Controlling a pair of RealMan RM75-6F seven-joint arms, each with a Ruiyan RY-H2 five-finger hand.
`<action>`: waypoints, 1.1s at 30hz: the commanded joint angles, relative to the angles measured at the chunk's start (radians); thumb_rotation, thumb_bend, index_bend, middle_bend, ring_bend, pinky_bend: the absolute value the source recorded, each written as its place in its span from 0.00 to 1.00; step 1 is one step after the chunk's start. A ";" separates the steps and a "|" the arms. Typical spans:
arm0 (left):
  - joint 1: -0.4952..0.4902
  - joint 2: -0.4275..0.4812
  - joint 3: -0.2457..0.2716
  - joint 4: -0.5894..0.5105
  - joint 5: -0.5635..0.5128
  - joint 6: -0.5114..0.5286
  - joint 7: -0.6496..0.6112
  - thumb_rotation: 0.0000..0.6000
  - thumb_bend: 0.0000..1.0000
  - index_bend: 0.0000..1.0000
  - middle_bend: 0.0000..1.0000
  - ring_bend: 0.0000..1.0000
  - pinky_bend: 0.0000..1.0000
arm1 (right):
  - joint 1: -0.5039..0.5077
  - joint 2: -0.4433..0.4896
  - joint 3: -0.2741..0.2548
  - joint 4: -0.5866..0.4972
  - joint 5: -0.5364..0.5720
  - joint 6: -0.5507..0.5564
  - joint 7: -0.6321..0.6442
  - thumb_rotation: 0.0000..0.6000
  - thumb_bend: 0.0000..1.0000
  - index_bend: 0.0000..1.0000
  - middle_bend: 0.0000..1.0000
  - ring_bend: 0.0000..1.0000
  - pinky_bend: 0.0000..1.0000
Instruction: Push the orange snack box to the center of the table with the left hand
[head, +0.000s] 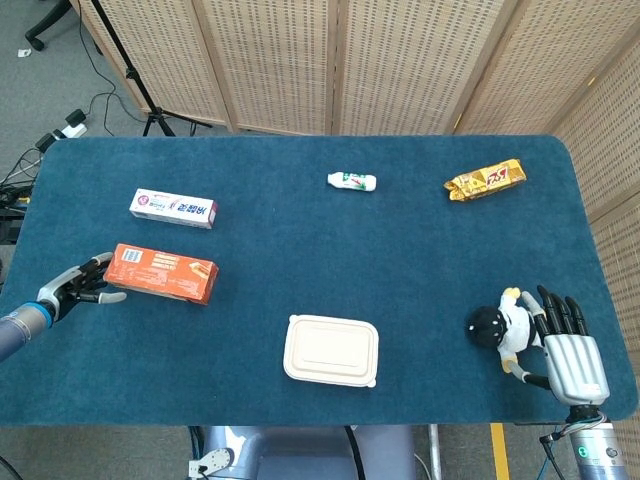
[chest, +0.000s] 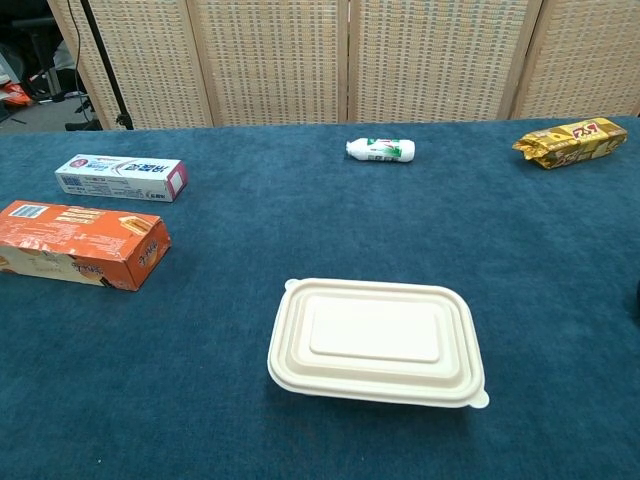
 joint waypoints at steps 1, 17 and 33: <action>-0.007 0.001 0.002 -0.027 -0.005 0.015 0.022 1.00 0.02 0.00 0.00 0.00 0.00 | 0.001 -0.001 0.000 0.000 0.000 -0.002 -0.001 1.00 0.05 0.02 0.00 0.00 0.00; -0.054 0.005 -0.019 -0.158 -0.051 0.026 0.122 1.00 0.02 0.00 0.00 0.00 0.00 | 0.001 0.000 -0.001 0.002 -0.002 -0.001 0.003 1.00 0.05 0.02 0.00 0.00 0.00; -0.092 -0.004 -0.073 -0.258 -0.109 -0.017 0.233 1.00 0.02 0.00 0.00 0.00 0.00 | 0.001 0.004 0.000 0.000 0.002 -0.002 0.007 1.00 0.05 0.02 0.00 0.00 0.00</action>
